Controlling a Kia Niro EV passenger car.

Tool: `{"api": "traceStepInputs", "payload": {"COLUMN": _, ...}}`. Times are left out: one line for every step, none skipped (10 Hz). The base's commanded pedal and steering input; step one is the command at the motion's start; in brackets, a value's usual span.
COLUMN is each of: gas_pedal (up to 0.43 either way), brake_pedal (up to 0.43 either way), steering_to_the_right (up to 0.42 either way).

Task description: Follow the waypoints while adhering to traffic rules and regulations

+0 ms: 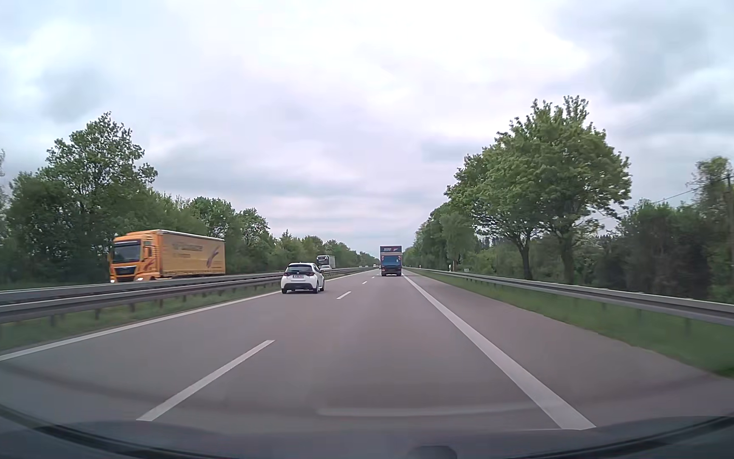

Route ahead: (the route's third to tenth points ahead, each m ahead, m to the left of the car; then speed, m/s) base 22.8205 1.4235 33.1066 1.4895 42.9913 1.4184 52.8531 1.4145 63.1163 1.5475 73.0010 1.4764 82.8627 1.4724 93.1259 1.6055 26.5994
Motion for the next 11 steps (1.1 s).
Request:
{"api": "traceStepInputs", "payload": {"gas_pedal": 0.0, "brake_pedal": 0.0, "steering_to_the_right": -0.003}}
{"api": "traceStepInputs", "payload": {"gas_pedal": 0.0, "brake_pedal": 0.0, "steering_to_the_right": -0.002}}
{"api": "traceStepInputs", "payload": {"gas_pedal": 0.0, "brake_pedal": 0.0, "steering_to_the_right": -0.003}}
{"api": "traceStepInputs", "payload": {"gas_pedal": 0.0, "brake_pedal": 0.0, "steering_to_the_right": -0.002}}
{"api": "traceStepInputs", "payload": {"gas_pedal": 0.0, "brake_pedal": 0.0, "steering_to_the_right": -0.002}}
{"api": "traceStepInputs", "payload": {"gas_pedal": 0.0, "brake_pedal": 0.0, "steering_to_the_right": -0.002}}
{"api": "traceStepInputs", "payload": {"gas_pedal": 0.0, "brake_pedal": 0.0, "steering_to_the_right": -0.002}}
{"api": "traceStepInputs", "payload": {"gas_pedal": 0.0, "brake_pedal": 0.0, "steering_to_the_right": -0.002}}
{"api": "traceStepInputs", "payload": {"gas_pedal": 0.0, "brake_pedal": 0.0, "steering_to_the_right": -0.001}}
{"api": "traceStepInputs", "payload": {"gas_pedal": 0.0, "brake_pedal": 0.0, "steering_to_the_right": 0.0}}
{"api": "traceStepInputs", "payload": {"gas_pedal": 0.0, "brake_pedal": 0.0, "steering_to_the_right": 0.0}}
